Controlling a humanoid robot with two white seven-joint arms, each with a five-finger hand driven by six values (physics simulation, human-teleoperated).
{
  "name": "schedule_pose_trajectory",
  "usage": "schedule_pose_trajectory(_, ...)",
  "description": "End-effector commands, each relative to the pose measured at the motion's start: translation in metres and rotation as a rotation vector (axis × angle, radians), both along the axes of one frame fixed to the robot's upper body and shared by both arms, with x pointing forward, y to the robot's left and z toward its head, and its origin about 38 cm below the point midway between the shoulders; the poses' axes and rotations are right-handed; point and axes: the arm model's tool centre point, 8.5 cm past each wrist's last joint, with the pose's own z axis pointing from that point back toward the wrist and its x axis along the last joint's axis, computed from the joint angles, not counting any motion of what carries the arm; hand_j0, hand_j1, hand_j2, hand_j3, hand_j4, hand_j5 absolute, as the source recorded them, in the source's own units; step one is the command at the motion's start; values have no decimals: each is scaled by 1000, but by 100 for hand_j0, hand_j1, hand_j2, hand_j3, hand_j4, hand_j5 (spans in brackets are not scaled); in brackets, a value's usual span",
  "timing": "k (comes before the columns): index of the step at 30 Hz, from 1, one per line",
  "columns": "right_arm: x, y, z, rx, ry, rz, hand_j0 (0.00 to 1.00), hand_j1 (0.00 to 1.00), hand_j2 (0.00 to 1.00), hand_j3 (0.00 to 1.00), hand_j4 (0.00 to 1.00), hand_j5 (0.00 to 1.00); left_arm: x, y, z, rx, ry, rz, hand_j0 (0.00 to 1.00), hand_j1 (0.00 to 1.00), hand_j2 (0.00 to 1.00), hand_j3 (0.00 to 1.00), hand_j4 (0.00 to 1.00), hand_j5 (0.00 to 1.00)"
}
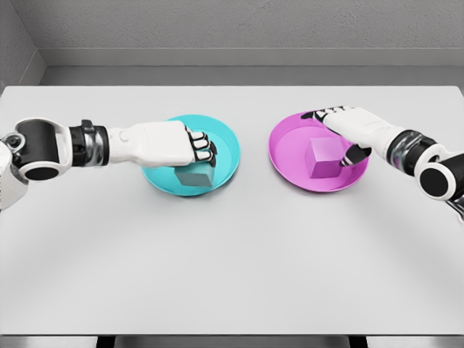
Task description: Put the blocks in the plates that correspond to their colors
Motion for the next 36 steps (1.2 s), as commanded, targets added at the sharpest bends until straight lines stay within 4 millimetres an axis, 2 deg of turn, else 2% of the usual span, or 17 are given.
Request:
schedule_pose_trajectory(1,1,-3,9,3,-27,27,100,100,100,100,100,100,8,2,-6,-10,22,28,31,31,31,31,31,31)
schedule_pose_trajectory(4,0,-25,32,-5,-86,53,100,100,100,100,100,100,18,3,-9,-5,27,54,31,31,31,31,31,31)
schedule_pose_trajectory(6,-4,-41,41,-18,-108,63,100,100,100,100,100,100,24,4,-10,-1,26,69,32,32,32,32,32,32)
schedule_pose_trajectory(10,-27,-81,42,-14,-123,101,100,100,100,100,100,100,39,9,-17,8,39,118,33,33,33,33,33,33)
schedule_pose_trajectory(13,-45,-94,37,-29,-117,190,100,100,100,100,100,100,44,10,-19,17,38,131,34,34,34,34,34,34)
schedule_pose_trajectory(15,-50,-94,39,-36,-126,254,100,100,100,100,100,100,45,9,-19,17,38,134,44,44,44,44,44,44)
schedule_pose_trajectory(16,-51,-92,38,-34,-126,273,100,100,100,100,100,100,46,9,-20,18,40,137,52,52,52,52,52,52)
schedule_pose_trajectory(17,-55,-94,33,-40,-112,289,100,100,100,100,100,100,46,8,-19,15,40,135,69,69,69,69,69,69)
schedule_pose_trajectory(19,-62,-93,29,-37,-103,342,100,100,100,100,100,100,46,8,-20,16,40,134,95,95,95,95,95,95)
schedule_pose_trajectory(20,-62,-94,28,-37,-100,339,100,100,100,100,100,100,46,7,-20,17,39,133,100,100,100,100,100,100)
schedule_pose_trajectory(26,-66,-95,20,-34,-79,335,100,100,100,100,100,100,47,4,-18,15,32,128,100,100,100,100,100,100)
schedule_pose_trajectory(29,-66,-95,20,-34,-80,337,100,100,100,100,100,100,48,6,-5,-4,11,124,100,100,100,100,100,100)
schedule_pose_trajectory(31,-66,-95,20,-34,-80,337,100,100,100,100,100,100,42,15,1,-21,19,124,100,100,100,100,100,100)
schedule_pose_trajectory(33,-66,-95,20,-34,-80,335,100,100,100,100,100,100,29,37,12,-23,19,128,100,100,100,100,100,100)
schedule_pose_trajectory(36,-66,-95,20,-34,-80,335,100,100,100,100,100,100,18,53,18,-35,35,134,100,100,100,100,100,100)
